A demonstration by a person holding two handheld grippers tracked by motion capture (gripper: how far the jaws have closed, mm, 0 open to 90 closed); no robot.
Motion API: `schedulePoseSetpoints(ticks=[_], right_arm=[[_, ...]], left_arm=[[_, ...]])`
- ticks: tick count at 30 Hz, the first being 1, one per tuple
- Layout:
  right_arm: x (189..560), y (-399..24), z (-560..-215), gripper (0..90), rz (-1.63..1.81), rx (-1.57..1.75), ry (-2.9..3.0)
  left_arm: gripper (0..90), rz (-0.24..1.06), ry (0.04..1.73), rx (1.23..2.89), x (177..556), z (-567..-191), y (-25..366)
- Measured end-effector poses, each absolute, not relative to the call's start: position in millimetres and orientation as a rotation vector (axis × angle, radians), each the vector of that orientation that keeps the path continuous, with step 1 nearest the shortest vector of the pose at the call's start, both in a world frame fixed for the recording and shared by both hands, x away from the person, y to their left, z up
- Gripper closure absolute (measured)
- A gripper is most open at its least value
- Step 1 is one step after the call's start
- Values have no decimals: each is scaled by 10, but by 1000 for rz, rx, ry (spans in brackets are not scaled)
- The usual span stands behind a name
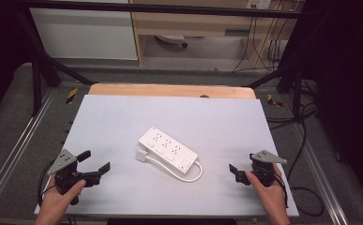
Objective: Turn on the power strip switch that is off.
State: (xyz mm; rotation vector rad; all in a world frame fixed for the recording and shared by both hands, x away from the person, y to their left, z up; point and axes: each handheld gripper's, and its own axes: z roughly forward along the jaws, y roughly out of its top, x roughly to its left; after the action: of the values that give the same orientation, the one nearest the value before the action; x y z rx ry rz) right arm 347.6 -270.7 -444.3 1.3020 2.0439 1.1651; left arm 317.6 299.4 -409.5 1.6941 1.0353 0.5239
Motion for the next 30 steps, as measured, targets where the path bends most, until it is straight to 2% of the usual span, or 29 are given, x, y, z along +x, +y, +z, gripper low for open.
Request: schedulePoseSetpoints(ticks=[30], right_arm=[[3446, -2705, -4434, 37, 1176, 1300, 2061]], left_arm=[[66, 497, 1005, 1614, 3297, -3896, 2943]])
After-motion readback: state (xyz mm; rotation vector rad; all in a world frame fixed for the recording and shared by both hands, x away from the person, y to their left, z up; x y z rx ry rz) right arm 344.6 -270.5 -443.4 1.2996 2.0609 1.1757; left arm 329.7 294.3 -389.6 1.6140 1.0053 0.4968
